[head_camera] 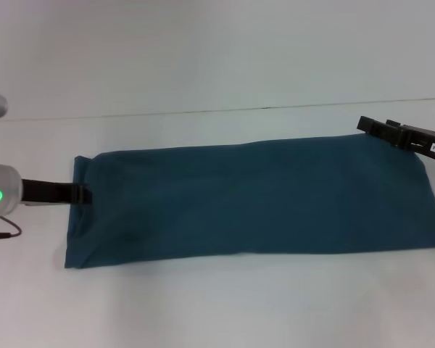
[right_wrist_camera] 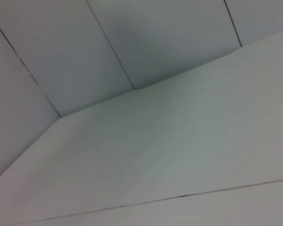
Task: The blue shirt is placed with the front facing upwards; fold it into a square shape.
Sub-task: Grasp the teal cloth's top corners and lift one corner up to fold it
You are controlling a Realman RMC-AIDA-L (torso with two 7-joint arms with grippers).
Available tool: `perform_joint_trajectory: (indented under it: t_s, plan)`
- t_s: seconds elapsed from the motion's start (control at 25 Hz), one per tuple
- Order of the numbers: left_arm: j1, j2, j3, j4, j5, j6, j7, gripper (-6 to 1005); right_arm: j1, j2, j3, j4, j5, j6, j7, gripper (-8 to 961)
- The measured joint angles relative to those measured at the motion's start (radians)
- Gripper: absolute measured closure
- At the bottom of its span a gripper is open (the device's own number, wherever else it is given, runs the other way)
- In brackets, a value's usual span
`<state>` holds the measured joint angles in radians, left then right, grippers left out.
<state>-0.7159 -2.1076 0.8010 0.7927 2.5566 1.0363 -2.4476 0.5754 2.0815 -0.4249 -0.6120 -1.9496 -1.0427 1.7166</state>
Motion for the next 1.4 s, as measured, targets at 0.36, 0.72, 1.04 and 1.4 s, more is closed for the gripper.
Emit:
perform_joint_trajectory:
  t_s: [0.36, 0.72, 1.04, 1.4]
  plan:
    - [0.041, -0.009, 0.008, 0.054, 0.007, -0.019, -0.078, 856, 0.002, -0.001, 0.0, 0.0, -0.003, -0.005, 0.012, 200]
    - [0.034, -0.015, 0.011, 0.046, 0.057, -0.039, -0.094, 558, 0.003, -0.004, -0.013, -0.001, -0.005, -0.012, 0.029, 200]
    - [0.011, -0.012, 0.01, 0.007, 0.082, -0.034, -0.105, 253, 0.002, -0.005, -0.026, -0.002, -0.006, -0.013, 0.039, 200]
    - [-0.021, -0.005, 0.009, -0.054, 0.079, -0.029, -0.111, 171, 0.003, -0.006, -0.029, -0.002, -0.006, -0.012, 0.045, 200]
